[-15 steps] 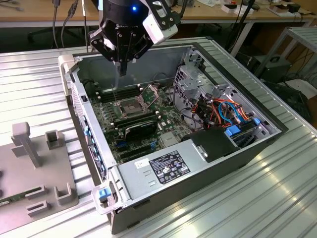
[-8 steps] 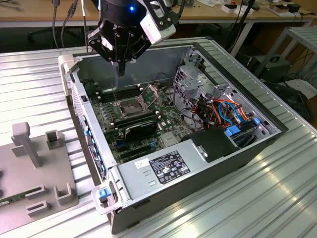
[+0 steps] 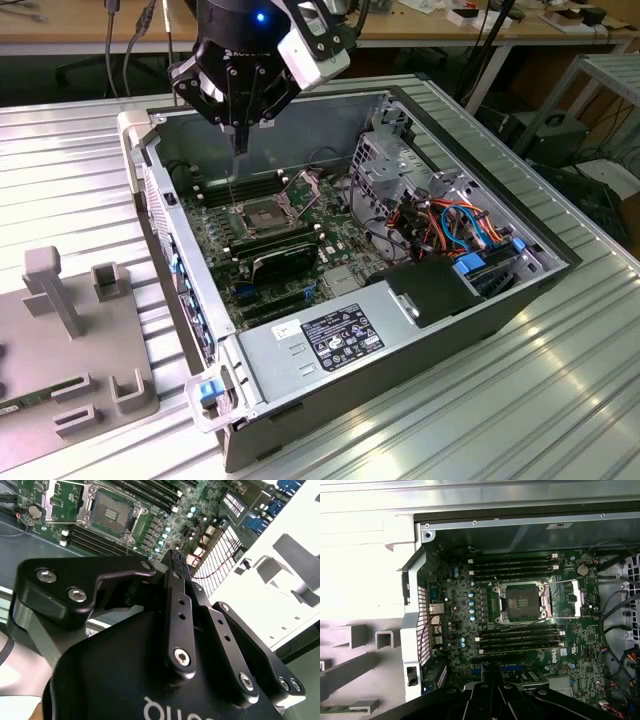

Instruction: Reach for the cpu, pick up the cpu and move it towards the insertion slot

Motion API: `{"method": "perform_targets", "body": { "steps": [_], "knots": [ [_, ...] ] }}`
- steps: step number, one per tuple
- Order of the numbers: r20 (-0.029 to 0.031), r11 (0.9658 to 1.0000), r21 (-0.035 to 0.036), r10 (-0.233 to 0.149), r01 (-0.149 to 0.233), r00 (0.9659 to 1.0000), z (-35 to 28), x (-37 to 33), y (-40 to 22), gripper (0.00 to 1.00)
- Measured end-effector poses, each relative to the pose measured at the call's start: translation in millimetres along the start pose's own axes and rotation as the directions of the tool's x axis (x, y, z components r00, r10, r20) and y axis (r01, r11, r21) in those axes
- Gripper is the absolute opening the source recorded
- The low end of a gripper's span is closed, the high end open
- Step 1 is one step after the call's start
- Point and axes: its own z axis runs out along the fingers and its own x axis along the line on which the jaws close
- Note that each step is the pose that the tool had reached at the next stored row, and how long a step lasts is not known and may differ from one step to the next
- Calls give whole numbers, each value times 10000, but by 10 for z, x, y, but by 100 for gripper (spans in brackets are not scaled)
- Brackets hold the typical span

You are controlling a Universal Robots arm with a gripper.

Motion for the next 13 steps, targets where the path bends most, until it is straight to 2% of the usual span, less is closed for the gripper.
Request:
{"method": "perform_targets", "body": {
  "steps": [13],
  "knots": [
    [-1,10000,-1,0,0,10000,0,81,-6,11]
  ]
}}
